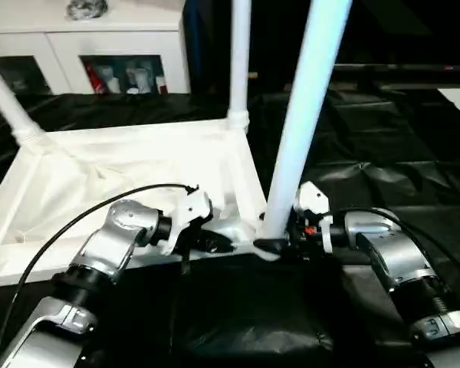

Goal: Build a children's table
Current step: Rotate leg to tighten

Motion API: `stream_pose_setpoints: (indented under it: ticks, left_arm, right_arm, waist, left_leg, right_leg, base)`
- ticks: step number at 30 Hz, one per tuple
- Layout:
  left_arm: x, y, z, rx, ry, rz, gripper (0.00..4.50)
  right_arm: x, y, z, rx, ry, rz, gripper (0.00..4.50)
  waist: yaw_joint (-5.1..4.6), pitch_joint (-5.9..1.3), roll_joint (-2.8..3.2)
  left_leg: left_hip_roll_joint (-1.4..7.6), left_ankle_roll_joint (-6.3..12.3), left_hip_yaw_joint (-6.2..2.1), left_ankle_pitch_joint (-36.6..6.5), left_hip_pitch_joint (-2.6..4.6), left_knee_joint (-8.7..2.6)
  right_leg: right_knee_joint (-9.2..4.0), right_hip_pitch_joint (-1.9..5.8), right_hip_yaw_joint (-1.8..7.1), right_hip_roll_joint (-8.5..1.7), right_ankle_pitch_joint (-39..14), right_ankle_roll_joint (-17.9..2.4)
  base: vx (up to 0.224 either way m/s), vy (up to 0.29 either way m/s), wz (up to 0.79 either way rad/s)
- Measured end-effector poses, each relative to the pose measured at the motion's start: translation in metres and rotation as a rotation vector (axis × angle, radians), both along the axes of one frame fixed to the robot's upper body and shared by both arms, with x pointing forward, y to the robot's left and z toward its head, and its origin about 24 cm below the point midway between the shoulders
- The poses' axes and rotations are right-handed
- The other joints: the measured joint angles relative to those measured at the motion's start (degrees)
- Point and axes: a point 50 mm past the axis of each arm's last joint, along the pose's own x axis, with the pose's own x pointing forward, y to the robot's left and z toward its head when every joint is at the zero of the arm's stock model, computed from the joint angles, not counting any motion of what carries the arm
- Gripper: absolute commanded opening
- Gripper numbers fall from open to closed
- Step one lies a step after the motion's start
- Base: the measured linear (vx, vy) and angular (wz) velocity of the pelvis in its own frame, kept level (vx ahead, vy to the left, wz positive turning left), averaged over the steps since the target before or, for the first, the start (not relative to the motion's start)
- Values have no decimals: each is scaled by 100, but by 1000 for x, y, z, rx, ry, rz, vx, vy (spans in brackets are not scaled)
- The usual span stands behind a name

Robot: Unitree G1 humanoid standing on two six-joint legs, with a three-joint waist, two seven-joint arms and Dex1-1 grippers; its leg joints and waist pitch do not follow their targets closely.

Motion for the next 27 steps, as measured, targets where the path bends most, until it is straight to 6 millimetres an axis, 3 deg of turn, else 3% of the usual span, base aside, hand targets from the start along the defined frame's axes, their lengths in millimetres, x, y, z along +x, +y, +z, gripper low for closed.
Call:
stream_pose_setpoints:
  ticks: [5,15,19,23,27]
  left_arm:
    - [-1,1,1,-3,-1,-11,0]
    - [0,-5,-4,-20,3,26,0]
    - [15,-13,-4,-13,-48,169,0]
    - [28,-25,-5,-7,-85,293,0]
    - [35,-37,-6,-16,-96,374,0]
  right_arm:
    - [-2,1,0,19,16,5,270]
    - [-5,4,-5,31,38,-43,262]
    - [12,10,-11,72,1,-299,260]
    - [29,21,-16,110,-18,-551,259]
    - [38,26,-17,114,-27,-700,259]
  waist:
    - [0,0,0]
    - [10,-1,1]
    - [-54,1,8]
    - [-208,2,19]
    - [-271,-1,28]
  left_leg:
    - [1,-1,0,0,0,0]
    - [1,-1,0,1,2,0]
    - [0,-6,-1,4,12,4]
    - [-1,-6,-2,4,19,7]
    - [-2,-6,-3,4,17,8]
  right_leg:
    - [0,0,-1,0,0,0]
    - [0,9,0,0,-1,1]
    - [-1,11,-1,-2,-13,22]
    - [-6,13,-1,-4,-15,26]
    - [-10,13,-1,-4,-13,23]
  base:
    - [0,0,0]
    - [0,0,0]
    - [0,0,0]
    - [0,0,0]
    - [0,0,0]
